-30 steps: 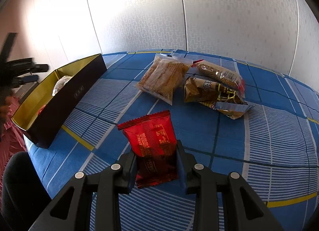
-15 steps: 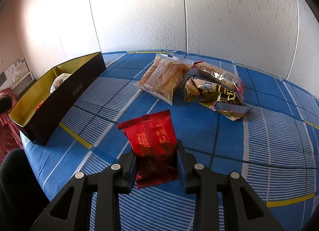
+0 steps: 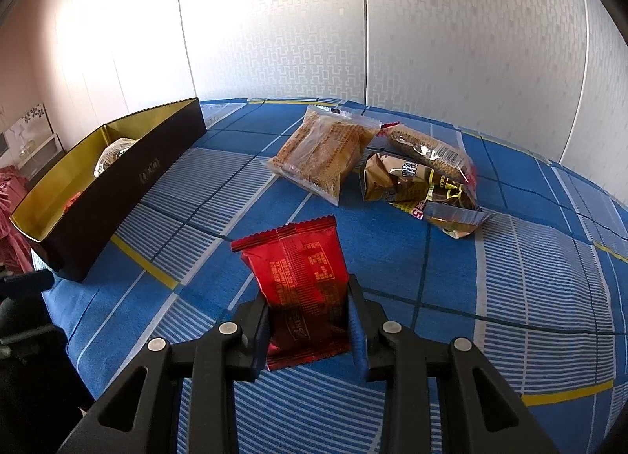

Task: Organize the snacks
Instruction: 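Carry the red candy into the gold tin and open the right gripper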

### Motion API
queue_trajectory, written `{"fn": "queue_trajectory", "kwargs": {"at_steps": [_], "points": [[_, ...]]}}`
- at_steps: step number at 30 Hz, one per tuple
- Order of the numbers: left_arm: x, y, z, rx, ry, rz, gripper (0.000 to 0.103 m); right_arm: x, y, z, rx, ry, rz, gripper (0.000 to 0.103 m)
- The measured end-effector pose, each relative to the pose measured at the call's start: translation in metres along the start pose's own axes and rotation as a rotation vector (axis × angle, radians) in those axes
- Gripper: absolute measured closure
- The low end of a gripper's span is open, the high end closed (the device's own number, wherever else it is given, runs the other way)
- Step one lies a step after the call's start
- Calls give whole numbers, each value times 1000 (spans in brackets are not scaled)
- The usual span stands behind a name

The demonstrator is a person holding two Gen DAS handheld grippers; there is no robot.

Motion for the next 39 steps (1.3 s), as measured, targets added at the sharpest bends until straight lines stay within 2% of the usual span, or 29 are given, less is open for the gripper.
{"fn": "queue_trajectory", "kwargs": {"at_steps": [5, 7, 10, 14, 19, 22, 26, 30, 33, 39], "points": [[10, 6, -6, 7, 13, 42, 35, 2, -1, -1, 41, 21, 13, 70], [18, 7, -6, 10, 23, 80, 35, 5, -6, -1, 80, -15, 11, 71], [23, 6, -6, -3, 37, 121, 35, 17, -26, 9, 57, -67, 29, 71], [24, 7, -5, -18, 40, 122, 35, 48, -63, 23, 19, -205, 55, 71], [28, 7, -2, -25, 62, 155, 36, 114, -105, 31, 13, -399, 206, 71], [31, 6, -1, -24, 77, 174, 36, 152, -120, 31, 34, -483, 325, 71], [32, 5, -2, -25, 81, 177, 36, 189, -131, 17, 78, -526, 429, 70], [33, 5, 0, -25, 89, 184, 36, 206, -125, -6, 141, -523, 462, 69], [34, 5, 0, -26, 92, 185, 36, 204, -119, -15, 166, -517, 438, 62], [36, 5, 0, -30, 89, 189, 36, 192, -118, -11, 140, -518, 374, 61]]}}
Point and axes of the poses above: each gripper's, at about its wrist camera, not at the fingertips, and z roughly against the way its jaws point, x to its left, y to its underside, the point moved 9 cm from there along -z, roughly the way its jaws point, and after that the axes turned 13 degrees about z, right-handed, at the moved point
